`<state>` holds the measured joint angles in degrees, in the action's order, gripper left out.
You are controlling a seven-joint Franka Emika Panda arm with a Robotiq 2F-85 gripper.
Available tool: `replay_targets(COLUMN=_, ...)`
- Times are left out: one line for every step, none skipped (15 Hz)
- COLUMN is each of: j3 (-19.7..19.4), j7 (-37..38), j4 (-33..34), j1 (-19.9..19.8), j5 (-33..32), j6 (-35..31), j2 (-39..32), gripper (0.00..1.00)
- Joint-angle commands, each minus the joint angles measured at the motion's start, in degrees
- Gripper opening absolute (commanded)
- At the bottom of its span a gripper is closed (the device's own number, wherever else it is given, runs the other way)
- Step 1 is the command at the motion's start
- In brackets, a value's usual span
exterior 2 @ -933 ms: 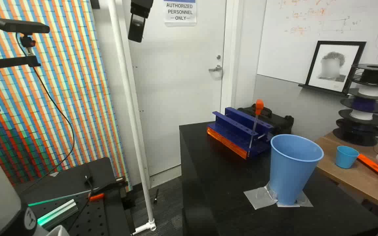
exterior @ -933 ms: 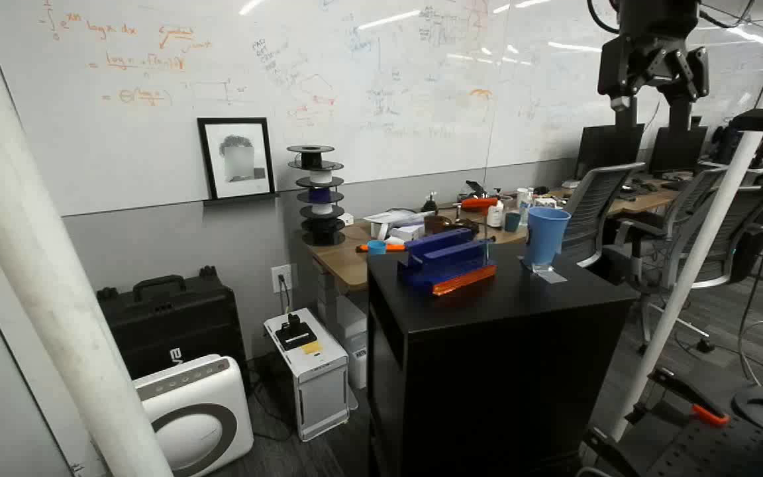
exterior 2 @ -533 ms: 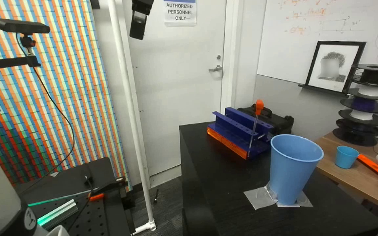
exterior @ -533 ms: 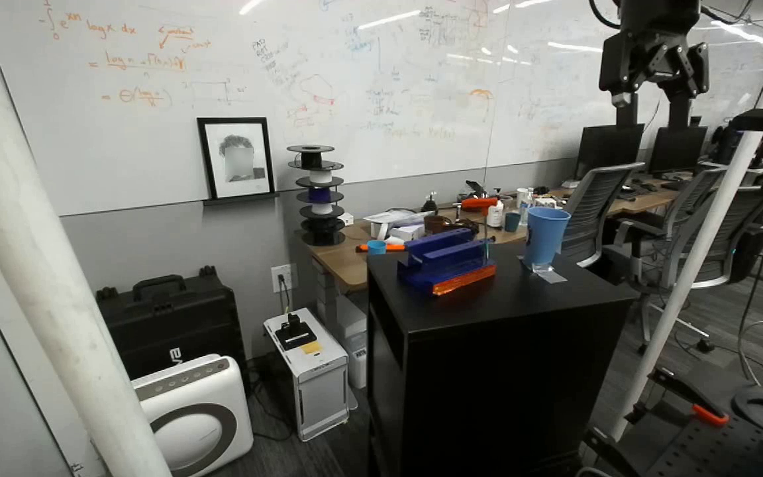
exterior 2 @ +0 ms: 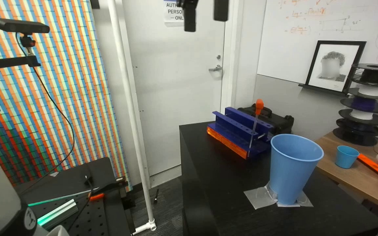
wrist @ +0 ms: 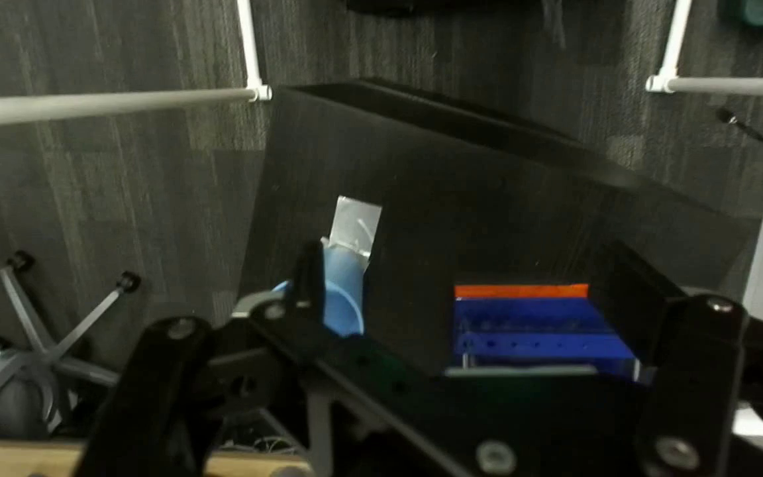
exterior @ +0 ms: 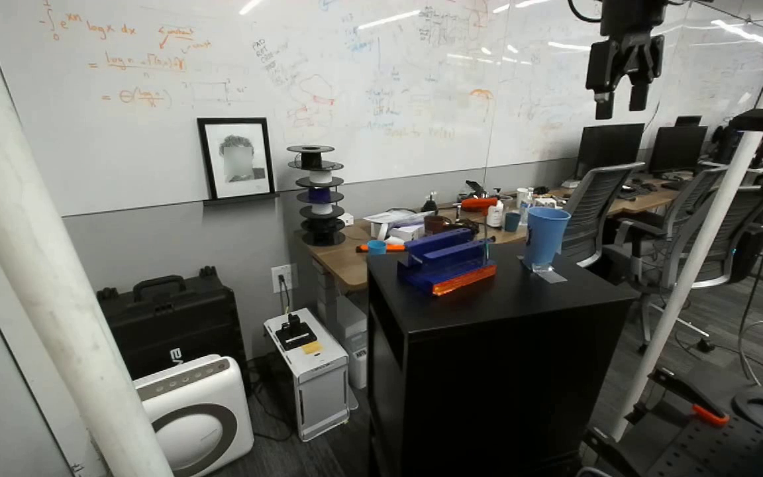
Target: Put the metal object with the orange handle in the cup
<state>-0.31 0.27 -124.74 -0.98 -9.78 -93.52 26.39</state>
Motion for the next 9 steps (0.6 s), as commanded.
replay_targets(j3=-3.27, j7=-5.84, j4=5.98, j1=-0.69, j5=-1.42, j6=-7.5, j2=-8.35, gripper=1.0)
replay_targets(j3=-4.15, j7=-7.8, j4=7.1, j1=-0.54, j5=-0.59, j6=-9.64, j2=-10.98, gripper=1.0)
replay_targets(j3=-4.67, j7=-9.75, j4=8.05, j1=-0.42, j5=-0.37, j6=-11.52, j2=-13.29, gripper=1.0)
replay_targets(j3=-5.14, j7=-12.77, j4=9.21, j1=-0.05, j5=0.12, j6=-13.13, j2=-16.09, gripper=1.0)
replay_targets(j3=-5.68, j7=-17.13, j4=10.6, j1=0.34, j5=1.4, j6=-14.26, j2=-18.83, gripper=1.0)
replay_targets(j3=-5.67, j7=-19.9, j4=11.85, j1=0.64, j5=3.79, j6=-15.75, j2=-21.7, gripper=1.0)
replay_targets(j3=-5.39, j7=-22.77, j4=13.29, j1=0.68, j5=6.09, j6=-15.97, j2=-24.14, gripper=1.0)
replay_targets(j3=-4.78, j7=-25.23, j4=14.94, j1=0.7, j5=8.12, j6=-15.69, j2=-26.77, gripper=1.0)
replay_targets(j3=-4.23, j7=-27.29, j4=16.6, j1=0.5, j5=9.17, j6=-15.06, j2=-28.99, gripper=1.0)
